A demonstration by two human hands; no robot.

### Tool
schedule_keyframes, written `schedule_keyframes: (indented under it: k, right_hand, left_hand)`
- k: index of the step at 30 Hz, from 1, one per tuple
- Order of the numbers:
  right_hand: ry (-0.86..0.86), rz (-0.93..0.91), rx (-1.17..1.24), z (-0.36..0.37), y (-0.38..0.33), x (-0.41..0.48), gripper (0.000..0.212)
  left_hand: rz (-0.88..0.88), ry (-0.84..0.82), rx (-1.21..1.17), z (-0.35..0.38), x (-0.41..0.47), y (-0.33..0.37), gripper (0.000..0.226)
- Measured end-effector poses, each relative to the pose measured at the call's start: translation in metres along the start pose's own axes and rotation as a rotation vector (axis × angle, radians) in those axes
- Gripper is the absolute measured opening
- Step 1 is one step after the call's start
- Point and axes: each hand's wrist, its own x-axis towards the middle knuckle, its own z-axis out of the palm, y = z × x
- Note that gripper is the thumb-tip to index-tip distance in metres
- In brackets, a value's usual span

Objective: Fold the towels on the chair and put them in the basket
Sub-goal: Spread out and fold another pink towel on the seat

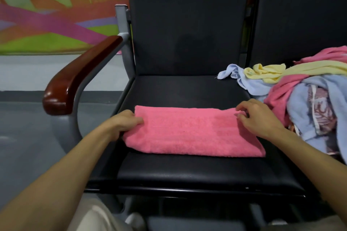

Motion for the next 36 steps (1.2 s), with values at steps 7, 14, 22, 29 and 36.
schedule_keyframes:
  k: [7, 14, 22, 29, 36]
  right_hand:
    - [0.108, 0.12, 0.097, -0.02, 0.025, -0.021, 0.022]
    - [0.139, 0.239, 0.173, -0.032, 0.051, -0.027, 0.024]
    - [0.117, 0.171, 0.21, -0.036, 0.056, -0.026, 0.025]
    - [-0.026, -0.075, 0.297, -0.043, 0.037, -0.032, 0.02]
    - [-0.366, -0.339, 0.196, -0.038, 0.004, -0.042, 0.024]
  left_hand:
    - [0.167, -0.144, -0.745, 0.031, -0.037, 0.06, 0.019]
    - [0.299, -0.099, -0.565, 0.111, -0.063, 0.158, 0.021]
    - [0.288, -0.213, 0.247, 0.207, -0.062, 0.173, 0.011]
    - [0.489, -0.096, 0.006, 0.18, -0.049, 0.158, 0.017]
    - [0.866, -0.06, 0.645, 0.125, -0.023, 0.076, 0.042]
